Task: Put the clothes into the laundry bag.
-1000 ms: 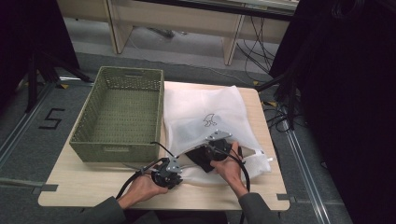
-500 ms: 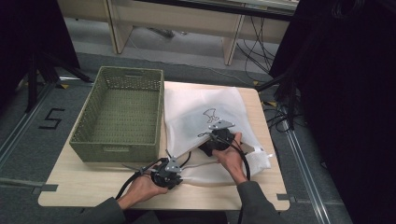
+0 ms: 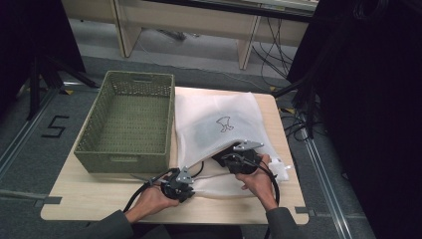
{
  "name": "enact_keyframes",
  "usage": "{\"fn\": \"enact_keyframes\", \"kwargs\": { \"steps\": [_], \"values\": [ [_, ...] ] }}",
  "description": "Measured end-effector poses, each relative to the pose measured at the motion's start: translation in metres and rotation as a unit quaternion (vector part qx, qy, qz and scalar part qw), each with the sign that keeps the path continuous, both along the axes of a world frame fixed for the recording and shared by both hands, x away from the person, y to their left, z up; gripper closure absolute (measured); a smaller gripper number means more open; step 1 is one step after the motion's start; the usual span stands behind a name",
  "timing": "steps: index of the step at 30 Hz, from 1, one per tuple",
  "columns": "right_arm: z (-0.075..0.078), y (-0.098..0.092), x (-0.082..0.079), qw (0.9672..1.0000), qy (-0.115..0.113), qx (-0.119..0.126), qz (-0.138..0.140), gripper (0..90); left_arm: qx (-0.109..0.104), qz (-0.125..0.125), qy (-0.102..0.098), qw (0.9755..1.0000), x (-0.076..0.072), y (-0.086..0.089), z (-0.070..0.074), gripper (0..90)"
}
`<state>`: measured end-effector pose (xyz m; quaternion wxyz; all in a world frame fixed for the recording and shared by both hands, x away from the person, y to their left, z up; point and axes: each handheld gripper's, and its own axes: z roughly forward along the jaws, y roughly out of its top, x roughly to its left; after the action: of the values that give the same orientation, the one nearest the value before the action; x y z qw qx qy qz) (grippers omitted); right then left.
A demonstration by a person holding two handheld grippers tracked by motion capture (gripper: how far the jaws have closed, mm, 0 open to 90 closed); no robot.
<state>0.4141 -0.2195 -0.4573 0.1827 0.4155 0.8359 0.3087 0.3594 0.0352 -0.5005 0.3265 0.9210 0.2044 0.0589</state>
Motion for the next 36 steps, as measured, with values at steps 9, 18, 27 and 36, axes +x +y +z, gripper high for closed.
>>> {"fn": "enact_keyframes", "kwargs": {
  "steps": [9,18,27,36],
  "values": [
    [-0.018,0.006,0.007,0.999,0.037,0.021,-0.014,55.4,-0.048,-0.025,-0.015,0.9985,0.0,-0.039,0.003,53.9],
    [-0.039,0.018,0.033,0.9993,0.011,-0.035,-0.002,65.0,-0.026,-0.022,-0.029,0.999,0.01,-0.043,-0.006,82.8],
    [-0.03,0.031,0.079,0.9969,-0.066,-0.029,-0.032,85.2,-0.032,-0.013,0.0,0.9994,0.001,-0.034,-0.006,85.7],
    [-0.029,0.03,0.083,0.9973,-0.065,-0.023,-0.025,83.4,-0.025,-0.02,-0.004,0.9995,0.0,-0.032,-0.005,84.8]
  ]
}}
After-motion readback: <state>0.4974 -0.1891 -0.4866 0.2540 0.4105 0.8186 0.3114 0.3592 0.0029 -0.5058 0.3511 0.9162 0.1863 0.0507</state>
